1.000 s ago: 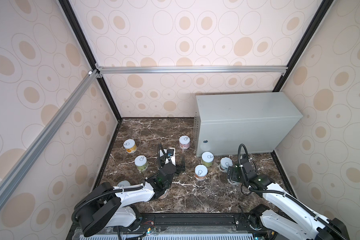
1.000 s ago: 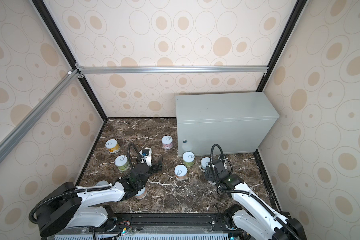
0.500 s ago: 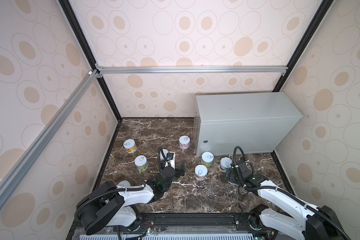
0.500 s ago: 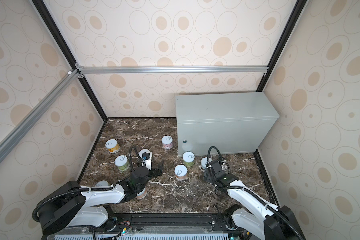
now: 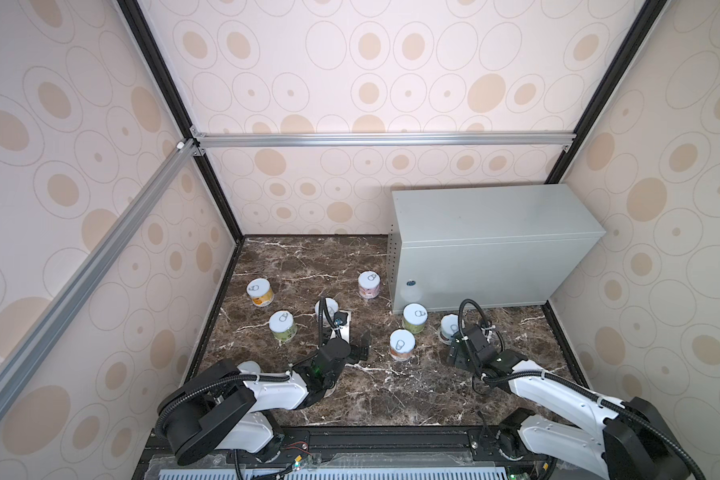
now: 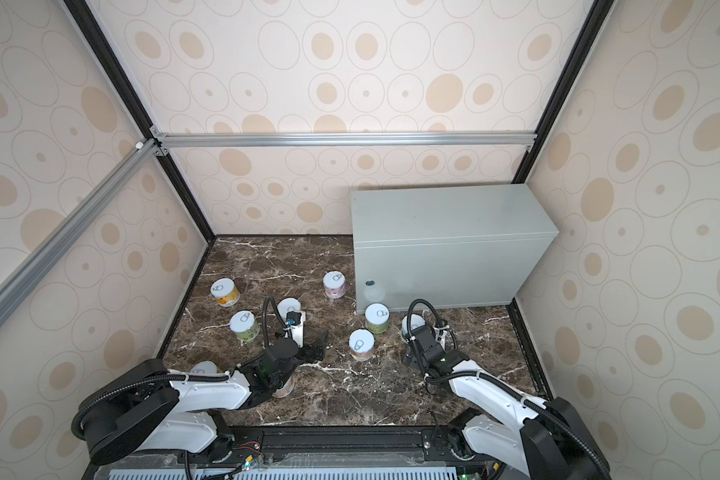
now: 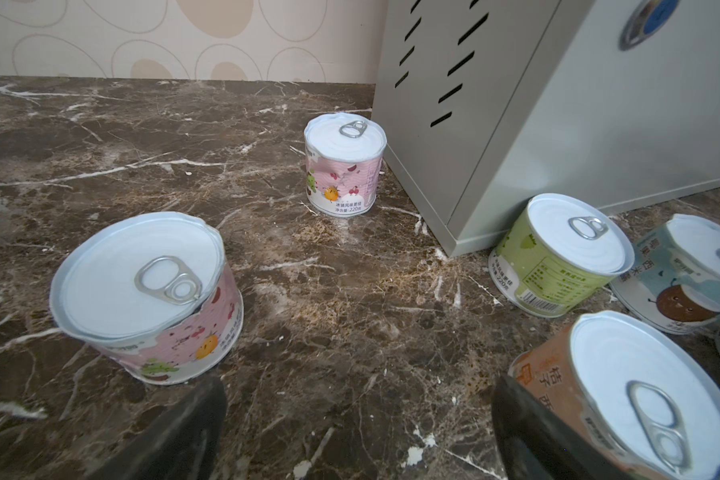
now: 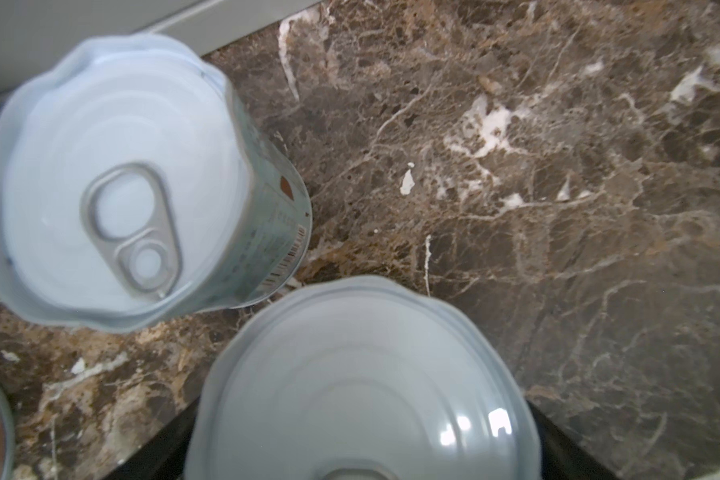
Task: Place and organize the canned foods onto the counter
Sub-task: 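Close the right gripper on the light-blue coffee can and lift it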
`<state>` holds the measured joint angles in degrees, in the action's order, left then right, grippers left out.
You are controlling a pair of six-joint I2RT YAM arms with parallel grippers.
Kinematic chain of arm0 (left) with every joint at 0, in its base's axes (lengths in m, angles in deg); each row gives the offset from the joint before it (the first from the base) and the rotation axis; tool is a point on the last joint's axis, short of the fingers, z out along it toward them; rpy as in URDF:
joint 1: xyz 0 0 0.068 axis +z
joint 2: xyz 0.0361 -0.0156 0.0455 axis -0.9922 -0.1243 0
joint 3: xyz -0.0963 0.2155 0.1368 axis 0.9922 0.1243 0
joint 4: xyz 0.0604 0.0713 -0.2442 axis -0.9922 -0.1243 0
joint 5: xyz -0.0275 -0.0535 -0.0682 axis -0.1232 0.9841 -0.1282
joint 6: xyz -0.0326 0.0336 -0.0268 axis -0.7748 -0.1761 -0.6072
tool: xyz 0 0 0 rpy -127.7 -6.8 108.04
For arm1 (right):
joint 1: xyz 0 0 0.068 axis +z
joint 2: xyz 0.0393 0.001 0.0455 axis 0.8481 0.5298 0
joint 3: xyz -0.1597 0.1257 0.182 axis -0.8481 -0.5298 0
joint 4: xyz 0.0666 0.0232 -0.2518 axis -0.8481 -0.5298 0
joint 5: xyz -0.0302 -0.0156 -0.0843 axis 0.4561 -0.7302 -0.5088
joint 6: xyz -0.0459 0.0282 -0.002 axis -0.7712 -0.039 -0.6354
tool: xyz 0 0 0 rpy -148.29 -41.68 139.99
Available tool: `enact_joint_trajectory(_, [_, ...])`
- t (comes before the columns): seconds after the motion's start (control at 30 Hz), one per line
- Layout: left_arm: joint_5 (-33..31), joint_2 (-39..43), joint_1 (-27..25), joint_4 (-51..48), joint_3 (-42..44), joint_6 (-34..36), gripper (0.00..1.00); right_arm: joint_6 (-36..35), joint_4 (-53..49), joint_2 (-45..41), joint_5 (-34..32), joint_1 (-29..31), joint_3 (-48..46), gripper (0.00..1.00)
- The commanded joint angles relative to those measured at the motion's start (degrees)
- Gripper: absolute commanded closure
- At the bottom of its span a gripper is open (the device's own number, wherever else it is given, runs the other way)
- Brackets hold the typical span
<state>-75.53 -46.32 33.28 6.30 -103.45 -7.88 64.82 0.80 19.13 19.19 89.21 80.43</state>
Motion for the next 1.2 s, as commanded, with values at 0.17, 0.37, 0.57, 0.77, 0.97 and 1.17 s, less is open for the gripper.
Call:
enact_joint_trajectory(0.17, [0.2,1.8,-0.6,2.1,0.9,-1.5,0.01,5.1,0.9,2.4,-4.0,0.6,-1.0,0.08])
enact_joint_trajectory(0.37, [0.0,2.6,-0.7,2.4,1.6,-1.3,0.01,5.8,2.2,2.8,-4.4,0.7,-1.6,0.16])
enact_joint_trajectory(0.57, [-0.4,3.0,-0.7,2.5,1.4,-0.7,0.01,5.4,2.7,2.4,-4.8,0.6,-1.5,0.31])
enact_joint_trajectory(0.77, [-0.9,5.3,-0.8,1.1,1.9,-1.5,0.01,3.6,1.2,-1.0,-3.4,0.7,-1.0,0.41])
enact_joint_trajectory(0.97, [-0.4,10.1,-0.9,-3.1,1.8,-3.7,0.01,-0.2,-4.2,-3.3,-0.1,0.7,2.2,0.47])
enact_joint_trajectory(1.17, [1.3,12.0,-1.0,-13.1,-3.0,-3.8,0.01,-4.5,-11.7,-7.7,2.1,0.7,6.2,0.5])
